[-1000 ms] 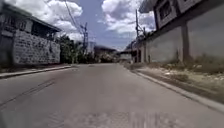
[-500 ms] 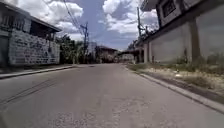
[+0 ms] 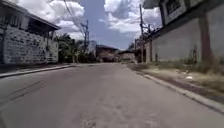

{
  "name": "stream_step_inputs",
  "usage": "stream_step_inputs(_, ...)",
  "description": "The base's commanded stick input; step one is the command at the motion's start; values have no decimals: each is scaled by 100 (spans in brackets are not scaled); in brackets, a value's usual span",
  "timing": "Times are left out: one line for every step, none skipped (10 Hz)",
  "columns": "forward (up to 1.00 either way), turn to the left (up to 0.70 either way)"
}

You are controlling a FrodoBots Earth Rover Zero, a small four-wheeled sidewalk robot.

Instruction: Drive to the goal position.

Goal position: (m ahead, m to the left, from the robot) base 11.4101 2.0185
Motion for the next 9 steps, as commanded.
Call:
stream_step_inputs(100,0)
stream_step_inputs(100,0)
stream_step_inputs(100,0)
stream_step_inputs(100,0)
stream_step_inputs(100,0)
stream_step_inputs(100,0)
stream_step_inputs(100,0)
stream_step_inputs(100,0)
stream_step_inputs(100,0)
